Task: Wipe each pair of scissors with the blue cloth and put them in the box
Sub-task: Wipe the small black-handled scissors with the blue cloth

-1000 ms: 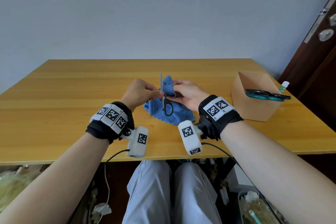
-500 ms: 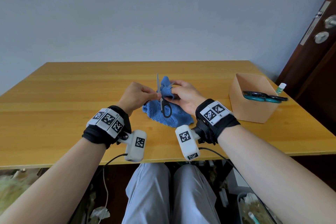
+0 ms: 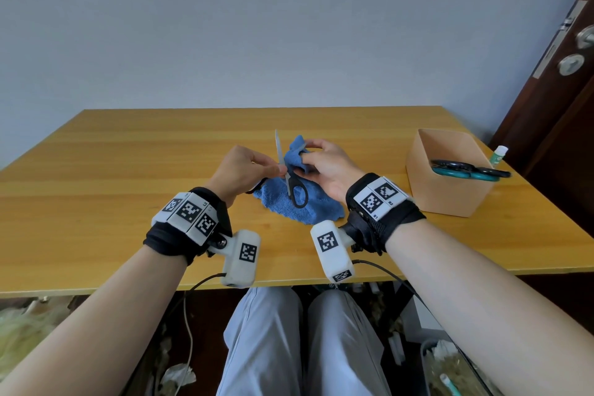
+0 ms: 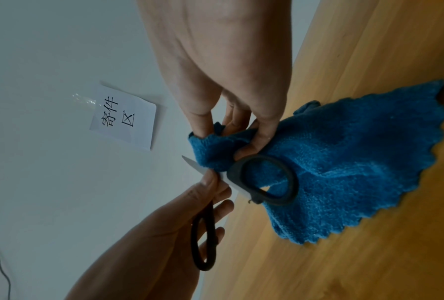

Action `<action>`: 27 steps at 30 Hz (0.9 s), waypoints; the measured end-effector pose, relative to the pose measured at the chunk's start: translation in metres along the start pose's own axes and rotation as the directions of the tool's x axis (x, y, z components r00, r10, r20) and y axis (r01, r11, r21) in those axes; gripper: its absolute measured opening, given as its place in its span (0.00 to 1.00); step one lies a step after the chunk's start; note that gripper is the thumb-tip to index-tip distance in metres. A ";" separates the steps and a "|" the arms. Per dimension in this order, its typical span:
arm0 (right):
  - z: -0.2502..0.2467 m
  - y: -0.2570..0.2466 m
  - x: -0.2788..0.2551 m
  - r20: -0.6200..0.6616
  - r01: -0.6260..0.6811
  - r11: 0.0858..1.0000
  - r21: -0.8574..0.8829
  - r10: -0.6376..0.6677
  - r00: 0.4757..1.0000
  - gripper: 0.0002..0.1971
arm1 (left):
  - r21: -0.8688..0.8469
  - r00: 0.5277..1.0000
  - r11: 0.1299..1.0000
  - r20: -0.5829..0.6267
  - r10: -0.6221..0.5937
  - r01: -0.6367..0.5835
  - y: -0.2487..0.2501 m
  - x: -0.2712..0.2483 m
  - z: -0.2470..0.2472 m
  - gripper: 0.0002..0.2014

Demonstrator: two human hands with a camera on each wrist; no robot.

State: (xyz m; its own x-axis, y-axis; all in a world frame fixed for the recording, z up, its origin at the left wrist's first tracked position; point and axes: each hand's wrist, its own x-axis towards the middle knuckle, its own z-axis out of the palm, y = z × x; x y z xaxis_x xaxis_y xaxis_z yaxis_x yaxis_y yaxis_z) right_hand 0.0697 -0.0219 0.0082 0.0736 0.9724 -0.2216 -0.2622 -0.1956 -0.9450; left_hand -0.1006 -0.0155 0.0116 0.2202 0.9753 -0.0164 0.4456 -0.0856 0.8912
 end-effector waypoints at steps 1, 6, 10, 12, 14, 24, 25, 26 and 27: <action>-0.001 0.000 0.000 -0.003 0.003 1.000 0.001 -0.003 1.000 0.21 | -0.003 1.000 1.000 -0.003 -0.002 0.002 0.000 0.000 0.000 0.09; 0.000 0.004 0.000 0.000 0.022 1.000 -0.017 -0.022 1.000 0.20 | 0.005 0.999 1.000 -0.032 -0.016 0.016 -0.001 0.000 0.003 0.09; -0.001 0.003 -0.001 0.020 0.018 0.999 -0.042 -0.017 1.000 0.21 | -0.002 0.999 1.000 -0.020 -0.029 0.029 -0.005 -0.001 0.005 0.08; -0.002 0.003 0.000 0.008 0.017 0.999 -0.051 -0.017 1.000 0.19 | -0.021 0.999 0.999 -0.019 -0.032 0.032 -0.006 -0.002 0.006 0.08; -0.002 0.003 0.000 0.004 0.022 0.998 -0.057 -0.021 1.000 0.19 | -0.034 0.999 0.999 -0.030 -0.022 0.021 -0.005 -0.004 0.007 0.08; -0.004 0.006 -0.004 0.049 0.020 0.999 -0.051 -0.017 0.999 0.19 | -0.036 0.997 0.999 -0.079 0.013 -0.015 -0.005 -0.006 0.010 0.07; -0.004 0.007 -0.004 0.022 0.035 0.999 -0.040 -0.034 0.999 0.18 | -0.050 0.996 0.998 -0.091 0.019 -0.024 -0.005 -0.006 0.011 0.08; -0.003 0.007 -0.004 -0.004 0.050 0.998 -0.027 -0.050 0.999 0.17 | -0.060 0.994 0.998 -0.106 0.023 -0.030 -0.004 -0.006 0.012 0.10; -0.002 0.008 -0.003 -0.023 0.062 0.998 -0.013 -0.062 0.998 0.17 | -0.066 0.992 0.997 -0.120 0.026 -0.034 -0.004 -0.006 0.013 0.10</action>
State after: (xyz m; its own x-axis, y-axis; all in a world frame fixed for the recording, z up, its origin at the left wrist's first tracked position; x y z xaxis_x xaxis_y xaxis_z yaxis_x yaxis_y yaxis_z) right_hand 0.0693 -0.0268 0.0012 0.1124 0.9794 -0.1678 -0.2447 -0.1364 -0.9600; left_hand -0.0922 -0.0233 0.0022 0.1257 0.9902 0.0615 0.3792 -0.1052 0.9193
